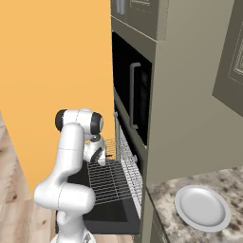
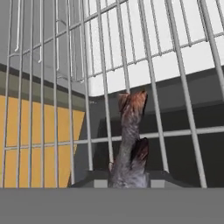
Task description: Place the fish on the top rack of the oven, and slide the tray back inside. Close the oven door.
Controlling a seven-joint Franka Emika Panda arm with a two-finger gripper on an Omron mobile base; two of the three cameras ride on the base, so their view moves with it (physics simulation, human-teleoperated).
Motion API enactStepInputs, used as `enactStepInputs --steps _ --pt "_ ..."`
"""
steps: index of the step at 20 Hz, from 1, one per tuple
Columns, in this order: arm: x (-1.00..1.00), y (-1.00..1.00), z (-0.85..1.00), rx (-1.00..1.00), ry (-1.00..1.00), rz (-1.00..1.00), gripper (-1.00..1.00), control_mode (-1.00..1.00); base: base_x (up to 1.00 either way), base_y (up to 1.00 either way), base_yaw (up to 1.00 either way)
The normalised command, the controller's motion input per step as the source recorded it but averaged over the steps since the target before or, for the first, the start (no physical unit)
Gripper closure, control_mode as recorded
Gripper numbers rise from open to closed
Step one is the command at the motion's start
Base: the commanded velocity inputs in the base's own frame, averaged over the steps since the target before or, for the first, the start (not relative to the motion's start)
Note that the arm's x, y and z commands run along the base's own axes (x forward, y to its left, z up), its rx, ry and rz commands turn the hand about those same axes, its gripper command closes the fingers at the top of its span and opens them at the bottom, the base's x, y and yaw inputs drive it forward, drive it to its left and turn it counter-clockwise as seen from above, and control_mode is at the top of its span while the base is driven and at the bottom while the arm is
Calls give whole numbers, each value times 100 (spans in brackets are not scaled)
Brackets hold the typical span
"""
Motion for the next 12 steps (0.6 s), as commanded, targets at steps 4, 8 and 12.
enactStepInputs --steps 4,8,12 --pt "-3 11 -16 0 0 0 -100 -100 0 0 0" --pt "-36 20 8 0 -3 -6 -100 -100 0 0 0" --pt "-30 4 25 0 -1 -9 -100 -100 0 0 0"
